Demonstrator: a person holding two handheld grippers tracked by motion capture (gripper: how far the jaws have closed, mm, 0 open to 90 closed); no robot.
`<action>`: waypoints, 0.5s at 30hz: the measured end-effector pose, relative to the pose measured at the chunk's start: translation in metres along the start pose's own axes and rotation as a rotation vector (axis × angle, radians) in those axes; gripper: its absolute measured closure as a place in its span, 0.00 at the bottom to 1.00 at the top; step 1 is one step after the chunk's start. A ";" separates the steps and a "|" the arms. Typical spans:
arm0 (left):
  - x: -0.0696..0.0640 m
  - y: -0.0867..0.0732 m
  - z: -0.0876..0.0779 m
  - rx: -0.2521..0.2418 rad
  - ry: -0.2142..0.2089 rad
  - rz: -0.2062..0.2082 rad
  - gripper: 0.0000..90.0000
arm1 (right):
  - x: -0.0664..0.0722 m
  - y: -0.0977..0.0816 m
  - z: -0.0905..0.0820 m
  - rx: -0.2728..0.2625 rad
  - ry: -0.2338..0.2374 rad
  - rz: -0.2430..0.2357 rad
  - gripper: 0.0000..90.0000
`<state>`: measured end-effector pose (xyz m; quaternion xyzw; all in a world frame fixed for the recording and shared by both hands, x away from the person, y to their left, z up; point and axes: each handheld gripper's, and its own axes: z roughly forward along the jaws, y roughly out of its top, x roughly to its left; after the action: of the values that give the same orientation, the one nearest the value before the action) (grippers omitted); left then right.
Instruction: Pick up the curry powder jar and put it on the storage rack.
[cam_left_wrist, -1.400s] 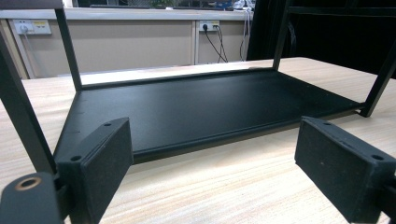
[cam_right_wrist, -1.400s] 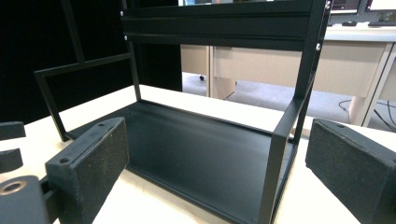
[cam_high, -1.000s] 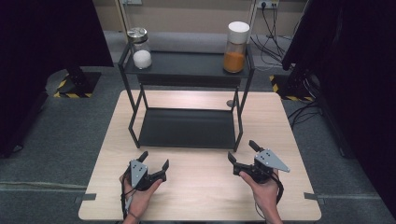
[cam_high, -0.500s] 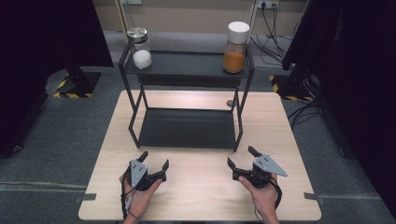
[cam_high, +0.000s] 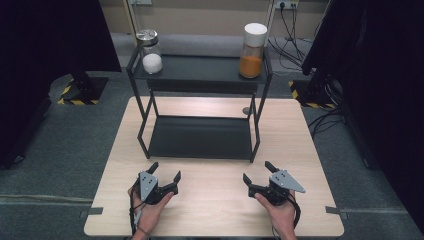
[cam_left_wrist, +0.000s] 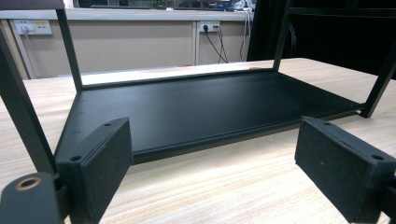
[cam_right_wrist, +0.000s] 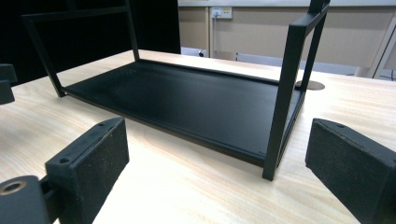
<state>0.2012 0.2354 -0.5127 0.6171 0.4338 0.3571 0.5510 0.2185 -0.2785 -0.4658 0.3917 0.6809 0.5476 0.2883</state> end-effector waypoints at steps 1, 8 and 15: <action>0.000 0.000 0.000 0.000 0.000 0.000 0.12 | 0.000 -0.001 0.000 0.001 -0.001 0.001 0.07; 0.000 0.000 0.000 -0.001 0.001 0.002 0.12 | 0.000 -0.005 -0.002 0.009 -0.005 0.002 0.07; 0.000 0.000 0.000 -0.001 0.001 0.001 0.12 | 0.000 -0.011 -0.004 0.023 -0.010 0.007 0.07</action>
<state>0.2009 0.2353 -0.5129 0.6169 0.4334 0.3578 0.5509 0.2127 -0.2817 -0.4757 0.4000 0.6842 0.5390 0.2852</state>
